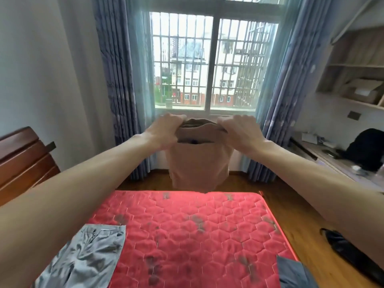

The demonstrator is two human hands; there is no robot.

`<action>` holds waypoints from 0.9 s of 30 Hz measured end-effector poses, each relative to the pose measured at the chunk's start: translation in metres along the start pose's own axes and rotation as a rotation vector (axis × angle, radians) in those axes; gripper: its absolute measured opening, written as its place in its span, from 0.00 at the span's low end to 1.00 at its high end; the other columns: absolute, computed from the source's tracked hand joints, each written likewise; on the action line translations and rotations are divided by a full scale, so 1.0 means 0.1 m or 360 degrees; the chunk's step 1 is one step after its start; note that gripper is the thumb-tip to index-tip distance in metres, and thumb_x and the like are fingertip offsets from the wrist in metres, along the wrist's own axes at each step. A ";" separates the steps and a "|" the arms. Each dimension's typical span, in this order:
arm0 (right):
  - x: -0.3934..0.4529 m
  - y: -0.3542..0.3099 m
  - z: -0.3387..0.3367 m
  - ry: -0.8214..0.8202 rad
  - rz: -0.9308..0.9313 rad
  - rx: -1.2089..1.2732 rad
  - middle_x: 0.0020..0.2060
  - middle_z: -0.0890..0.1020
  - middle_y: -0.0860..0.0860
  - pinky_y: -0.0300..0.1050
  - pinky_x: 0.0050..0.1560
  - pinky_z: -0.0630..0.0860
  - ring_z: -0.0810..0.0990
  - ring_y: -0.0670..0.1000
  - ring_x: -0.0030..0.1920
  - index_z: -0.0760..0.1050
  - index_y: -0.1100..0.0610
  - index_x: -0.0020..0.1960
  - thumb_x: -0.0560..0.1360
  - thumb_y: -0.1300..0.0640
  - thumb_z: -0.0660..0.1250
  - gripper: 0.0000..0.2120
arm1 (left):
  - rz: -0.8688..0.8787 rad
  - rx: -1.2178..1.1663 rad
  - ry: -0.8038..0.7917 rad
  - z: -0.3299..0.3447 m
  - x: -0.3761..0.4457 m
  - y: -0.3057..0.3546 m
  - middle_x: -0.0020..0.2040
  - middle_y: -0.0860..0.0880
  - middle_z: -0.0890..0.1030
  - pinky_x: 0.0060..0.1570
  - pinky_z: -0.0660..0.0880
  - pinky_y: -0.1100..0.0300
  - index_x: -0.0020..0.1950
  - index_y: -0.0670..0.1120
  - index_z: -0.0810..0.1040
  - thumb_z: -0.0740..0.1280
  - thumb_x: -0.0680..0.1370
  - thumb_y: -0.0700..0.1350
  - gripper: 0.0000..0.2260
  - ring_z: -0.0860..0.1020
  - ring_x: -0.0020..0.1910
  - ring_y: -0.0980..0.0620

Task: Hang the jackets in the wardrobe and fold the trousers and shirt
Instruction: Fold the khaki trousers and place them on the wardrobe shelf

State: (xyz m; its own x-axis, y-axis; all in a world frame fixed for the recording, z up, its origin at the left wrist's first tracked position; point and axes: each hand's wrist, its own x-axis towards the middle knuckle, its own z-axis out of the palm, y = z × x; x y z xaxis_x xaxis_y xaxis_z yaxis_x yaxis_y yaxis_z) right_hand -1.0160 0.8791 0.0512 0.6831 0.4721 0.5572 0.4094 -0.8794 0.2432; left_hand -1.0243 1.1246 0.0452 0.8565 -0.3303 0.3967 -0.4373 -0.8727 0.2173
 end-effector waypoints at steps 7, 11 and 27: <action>-1.72 -0.60 1.10 -0.0247 -0.0232 0.0038 0.38 0.83 0.50 0.48 0.34 0.78 0.85 0.54 0.39 0.80 0.54 0.46 0.75 0.57 0.73 0.02 | -0.0058 0.0119 -0.0349 1.65 -1.33 0.04 0.55 0.50 0.83 0.53 0.76 0.47 0.59 0.49 0.78 0.66 0.78 0.40 0.11 0.81 0.57 0.43; -3.00 -1.10 1.84 -0.0431 -0.0411 0.0080 0.29 0.80 0.47 0.42 0.26 0.76 0.81 0.49 0.29 0.79 0.52 0.37 0.61 0.62 0.77 0.09 | -0.0149 0.0007 -0.0669 2.92 -2.45 -0.01 0.55 0.50 0.84 0.52 0.75 0.49 0.59 0.50 0.77 0.63 0.76 0.34 0.16 0.82 0.57 0.44; -6.97 -2.86 2.98 -0.1356 -0.0019 0.0554 0.32 0.79 0.47 0.41 0.20 0.71 0.82 0.50 0.33 0.80 0.51 0.39 0.59 0.56 0.83 0.15 | -0.0155 -0.0323 -0.1615 5.39 -5.83 0.73 0.59 0.46 0.79 0.54 0.73 0.46 0.58 0.44 0.74 0.61 0.79 0.38 0.10 0.78 0.60 0.41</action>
State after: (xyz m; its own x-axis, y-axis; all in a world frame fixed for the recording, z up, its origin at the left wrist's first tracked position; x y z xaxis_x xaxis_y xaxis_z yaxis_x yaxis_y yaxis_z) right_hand -1.4286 0.8198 -0.6432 0.8358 0.4885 -0.2507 0.4838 -0.8711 -0.0845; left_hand -1.4078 1.0601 -0.6512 0.6776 -0.4908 -0.5476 -0.3110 -0.8661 0.3913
